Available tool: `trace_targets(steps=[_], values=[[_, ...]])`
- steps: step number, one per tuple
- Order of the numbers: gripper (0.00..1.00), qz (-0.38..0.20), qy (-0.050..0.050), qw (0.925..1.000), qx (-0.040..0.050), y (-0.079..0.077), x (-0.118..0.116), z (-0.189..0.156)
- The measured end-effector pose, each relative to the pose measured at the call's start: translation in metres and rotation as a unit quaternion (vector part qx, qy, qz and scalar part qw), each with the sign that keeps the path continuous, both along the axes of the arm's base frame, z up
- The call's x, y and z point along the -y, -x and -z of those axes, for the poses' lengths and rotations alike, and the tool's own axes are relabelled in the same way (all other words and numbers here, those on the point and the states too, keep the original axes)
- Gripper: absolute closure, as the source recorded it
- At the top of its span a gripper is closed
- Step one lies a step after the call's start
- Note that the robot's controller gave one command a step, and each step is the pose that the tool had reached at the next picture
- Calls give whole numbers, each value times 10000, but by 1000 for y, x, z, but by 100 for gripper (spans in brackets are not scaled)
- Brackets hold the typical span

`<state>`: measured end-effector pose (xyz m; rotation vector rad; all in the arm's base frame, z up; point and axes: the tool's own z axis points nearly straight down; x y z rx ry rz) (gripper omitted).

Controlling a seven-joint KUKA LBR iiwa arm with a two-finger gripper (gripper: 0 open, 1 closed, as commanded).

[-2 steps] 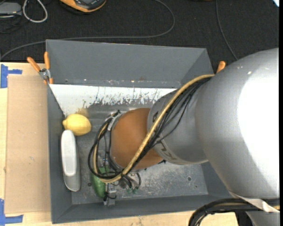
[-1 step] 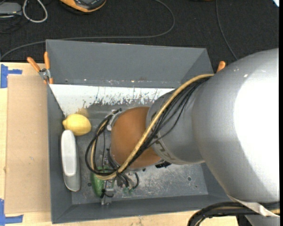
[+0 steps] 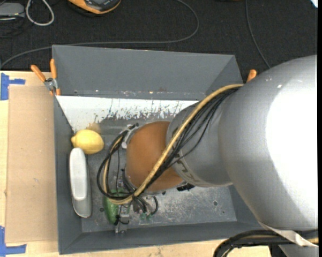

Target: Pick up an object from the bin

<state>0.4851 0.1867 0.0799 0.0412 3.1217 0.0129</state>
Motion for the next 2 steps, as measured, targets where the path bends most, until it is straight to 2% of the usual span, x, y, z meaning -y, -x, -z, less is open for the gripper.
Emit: trace_targets(steps=[1, 2], values=[[100, 6, -2, 10000, -5, 0, 0, -10], [100, 15, 15, 10000, -44, 2, 2, -47]])
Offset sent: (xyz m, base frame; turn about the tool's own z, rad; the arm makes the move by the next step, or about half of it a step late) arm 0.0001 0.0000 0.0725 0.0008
